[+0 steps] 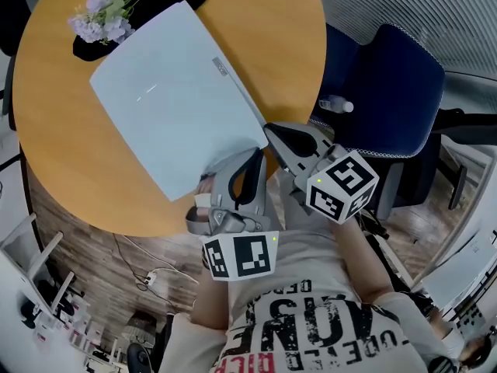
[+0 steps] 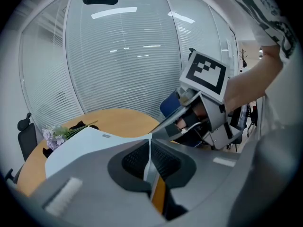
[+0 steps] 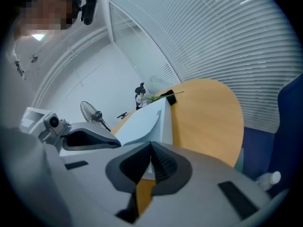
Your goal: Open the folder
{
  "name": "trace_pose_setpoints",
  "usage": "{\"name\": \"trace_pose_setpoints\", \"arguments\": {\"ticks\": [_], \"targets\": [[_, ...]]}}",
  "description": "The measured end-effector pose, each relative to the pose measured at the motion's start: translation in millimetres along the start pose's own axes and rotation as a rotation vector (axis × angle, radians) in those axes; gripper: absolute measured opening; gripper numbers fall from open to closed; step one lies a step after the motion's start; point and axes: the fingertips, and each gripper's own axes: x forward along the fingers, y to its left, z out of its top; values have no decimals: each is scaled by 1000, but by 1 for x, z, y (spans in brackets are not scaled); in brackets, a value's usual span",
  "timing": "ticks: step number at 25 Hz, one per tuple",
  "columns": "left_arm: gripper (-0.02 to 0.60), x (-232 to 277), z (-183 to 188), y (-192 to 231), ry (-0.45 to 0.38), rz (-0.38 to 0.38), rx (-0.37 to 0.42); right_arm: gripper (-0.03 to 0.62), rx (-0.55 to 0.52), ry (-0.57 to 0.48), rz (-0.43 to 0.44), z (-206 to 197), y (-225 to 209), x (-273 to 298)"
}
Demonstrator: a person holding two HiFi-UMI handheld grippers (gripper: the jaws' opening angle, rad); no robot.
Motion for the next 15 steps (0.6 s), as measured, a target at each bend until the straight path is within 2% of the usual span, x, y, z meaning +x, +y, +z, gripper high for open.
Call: {"name": "trace_pose_setpoints", "arguments": {"ticks": [9, 15], "targets": [[23, 2, -3, 0, 10, -3, 1, 12, -163, 38, -15, -9, 5, 10], [23, 1, -3, -1, 8, -6, -12, 12, -214, 46, -20, -11, 6, 10]]}}
